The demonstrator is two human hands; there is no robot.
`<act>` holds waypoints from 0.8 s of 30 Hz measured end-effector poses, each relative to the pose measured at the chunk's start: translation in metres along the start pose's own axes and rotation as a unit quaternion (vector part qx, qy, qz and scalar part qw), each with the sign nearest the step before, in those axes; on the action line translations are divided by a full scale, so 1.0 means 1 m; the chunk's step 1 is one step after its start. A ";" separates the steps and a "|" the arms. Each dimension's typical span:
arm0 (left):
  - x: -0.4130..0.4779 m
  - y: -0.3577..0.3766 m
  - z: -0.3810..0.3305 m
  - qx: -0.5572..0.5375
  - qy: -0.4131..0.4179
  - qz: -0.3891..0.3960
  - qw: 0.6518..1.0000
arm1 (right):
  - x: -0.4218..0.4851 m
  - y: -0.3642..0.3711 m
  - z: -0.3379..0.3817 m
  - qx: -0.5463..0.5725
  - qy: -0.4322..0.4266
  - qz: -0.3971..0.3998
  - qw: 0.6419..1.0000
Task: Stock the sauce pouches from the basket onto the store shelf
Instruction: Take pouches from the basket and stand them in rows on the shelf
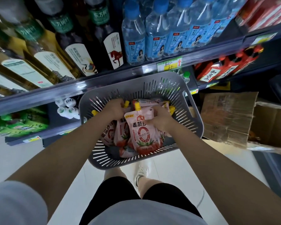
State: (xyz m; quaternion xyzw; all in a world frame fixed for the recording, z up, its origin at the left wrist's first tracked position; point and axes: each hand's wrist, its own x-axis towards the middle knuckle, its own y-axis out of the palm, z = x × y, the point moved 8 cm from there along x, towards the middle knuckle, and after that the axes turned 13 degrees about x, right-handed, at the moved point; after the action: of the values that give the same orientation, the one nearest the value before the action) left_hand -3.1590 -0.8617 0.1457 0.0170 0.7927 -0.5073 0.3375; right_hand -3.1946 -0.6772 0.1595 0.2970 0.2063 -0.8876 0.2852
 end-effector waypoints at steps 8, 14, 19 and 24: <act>-0.074 -0.029 0.028 -0.166 0.007 -0.137 0.977 | -0.014 0.002 0.026 -0.059 -0.102 0.016 0.993; -0.122 -0.058 0.044 -0.254 0.023 -0.188 0.948 | -0.044 -0.002 0.055 -0.061 -0.202 -0.049 0.976; -0.169 -0.101 0.067 -0.310 0.056 -0.228 0.921 | -0.087 0.007 0.104 -0.041 -0.286 -0.112 0.951; -0.229 -0.135 0.103 -0.363 0.076 -0.266 0.890 | -0.141 0.055 0.156 -0.014 -0.355 -0.126 0.926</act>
State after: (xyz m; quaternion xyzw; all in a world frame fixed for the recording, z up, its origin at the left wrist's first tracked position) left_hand -2.9790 -0.9386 0.3527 -0.2795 0.9198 -0.2519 0.1111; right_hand -3.1311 -0.7481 0.3545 -0.0697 0.1394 -0.9607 0.2297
